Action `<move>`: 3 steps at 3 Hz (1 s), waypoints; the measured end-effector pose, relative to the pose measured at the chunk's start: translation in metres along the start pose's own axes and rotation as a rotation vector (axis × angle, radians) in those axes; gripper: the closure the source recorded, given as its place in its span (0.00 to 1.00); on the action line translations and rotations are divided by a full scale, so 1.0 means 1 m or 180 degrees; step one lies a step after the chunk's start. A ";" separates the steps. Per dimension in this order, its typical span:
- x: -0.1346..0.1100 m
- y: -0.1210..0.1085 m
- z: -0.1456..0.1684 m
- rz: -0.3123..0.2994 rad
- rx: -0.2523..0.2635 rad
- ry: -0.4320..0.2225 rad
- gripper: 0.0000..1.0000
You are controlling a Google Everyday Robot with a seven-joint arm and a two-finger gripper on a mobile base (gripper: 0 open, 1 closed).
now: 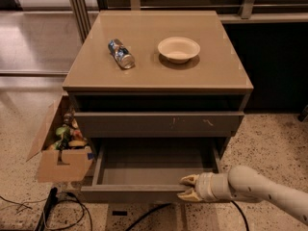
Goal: Open middle drawer
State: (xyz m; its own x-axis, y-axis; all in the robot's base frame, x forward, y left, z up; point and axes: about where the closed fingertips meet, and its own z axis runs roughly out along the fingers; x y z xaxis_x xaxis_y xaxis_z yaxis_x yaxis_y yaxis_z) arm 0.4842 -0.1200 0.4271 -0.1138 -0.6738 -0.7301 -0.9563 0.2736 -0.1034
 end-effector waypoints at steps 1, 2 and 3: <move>0.005 0.013 -0.007 0.0001 -0.0002 -0.0021 1.00; 0.004 0.012 -0.006 0.0000 -0.0002 -0.0021 0.99; 0.004 0.012 -0.006 0.0000 -0.0002 -0.0021 0.77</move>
Offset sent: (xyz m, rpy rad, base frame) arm -0.4823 -0.1249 -0.0194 0.1998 0.0109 -0.0442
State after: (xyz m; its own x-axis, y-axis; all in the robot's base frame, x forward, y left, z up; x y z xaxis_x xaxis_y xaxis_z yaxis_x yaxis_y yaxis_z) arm 0.4703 -0.1236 0.4269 -0.1122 -0.6692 -0.7345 -0.9565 0.2731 -0.1028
